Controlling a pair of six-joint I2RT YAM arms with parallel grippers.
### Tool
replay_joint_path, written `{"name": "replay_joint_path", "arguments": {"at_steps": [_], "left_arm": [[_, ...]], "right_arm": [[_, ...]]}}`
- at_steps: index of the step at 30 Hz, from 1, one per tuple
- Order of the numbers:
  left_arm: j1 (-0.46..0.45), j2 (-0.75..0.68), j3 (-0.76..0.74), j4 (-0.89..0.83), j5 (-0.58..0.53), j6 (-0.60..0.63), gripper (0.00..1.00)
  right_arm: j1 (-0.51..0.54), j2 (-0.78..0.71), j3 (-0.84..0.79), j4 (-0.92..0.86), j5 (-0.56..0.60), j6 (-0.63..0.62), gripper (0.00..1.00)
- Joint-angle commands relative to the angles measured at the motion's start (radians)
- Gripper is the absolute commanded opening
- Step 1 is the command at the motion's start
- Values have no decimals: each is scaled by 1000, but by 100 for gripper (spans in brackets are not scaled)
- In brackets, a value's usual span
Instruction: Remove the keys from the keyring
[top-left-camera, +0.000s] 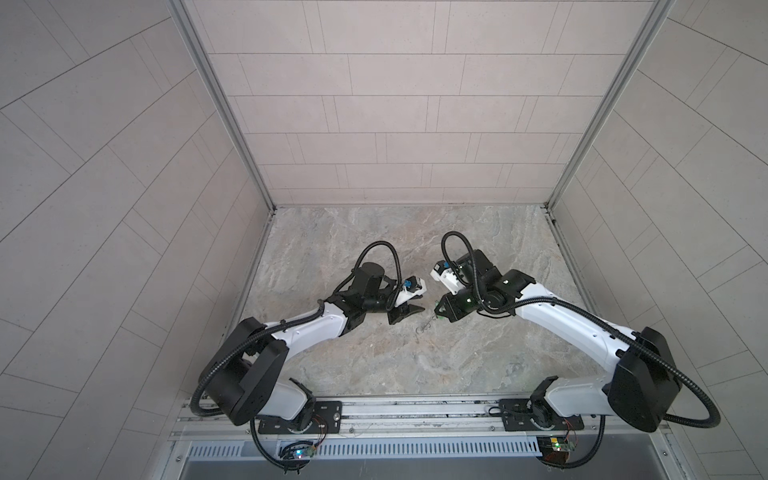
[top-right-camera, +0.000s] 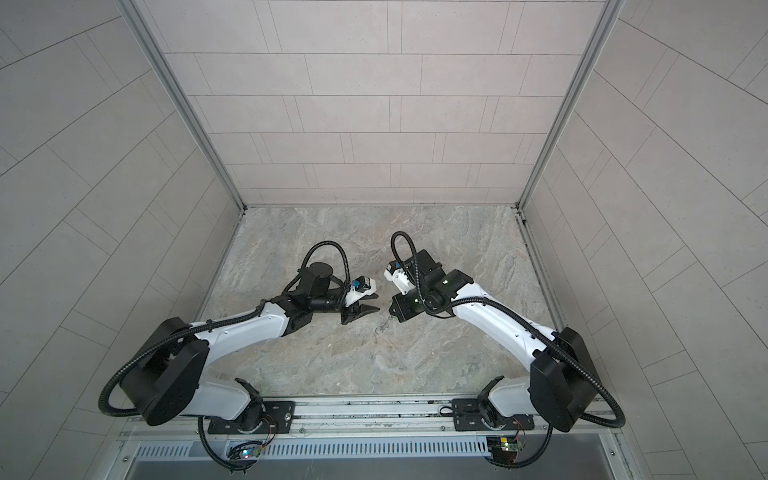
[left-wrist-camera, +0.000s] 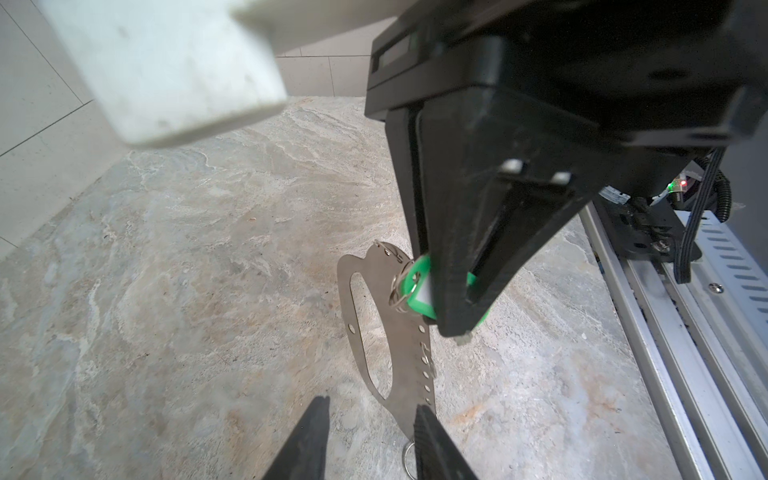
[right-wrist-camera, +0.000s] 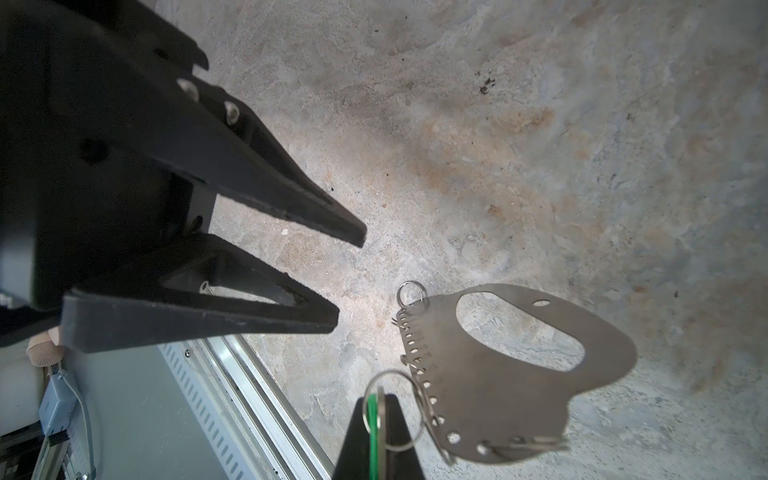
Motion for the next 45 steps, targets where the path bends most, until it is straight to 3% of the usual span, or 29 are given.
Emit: {"name": "replay_joint_path", "arguments": {"at_steps": [1, 4, 9, 12, 17, 27, 31, 35, 40, 42, 45], "left_arm": [[-11, -18, -18, -5, -46, 53, 39], [-25, -28, -32, -53, -95, 105, 38], [-37, -24, -69, -17, -90, 86, 38], [-36, -47, -97, 32, -118, 28, 38], [-19, -137, -193, 196, -285, -120, 39], [41, -373, -224, -82, -439, -67, 41], [68, -407, -213, -165, -422, -7, 43], [74, -406, -183, -269, -329, 82, 43], [73, -366, -178, -222, -219, 115, 46], [72, -332, -170, -199, -177, 119, 54], [69, -285, -156, -139, -110, 100, 53]], "right_arm": [[-2, 19, 39, -7, -11, -25, 0], [-2, 30, 51, 5, -19, -22, 0], [-1, 54, 65, 34, -40, -5, 0], [1, 77, 85, 40, -49, -8, 0], [10, 134, 133, 31, -71, -27, 0], [53, 227, 227, 3, -129, -62, 0], [69, 226, 230, 0, -124, -57, 0], [71, 221, 219, 0, -129, -56, 0], [80, 222, 208, -4, -135, -56, 0], [83, 221, 206, -3, -143, -59, 0], [85, 219, 203, -1, -147, -60, 0]]}}
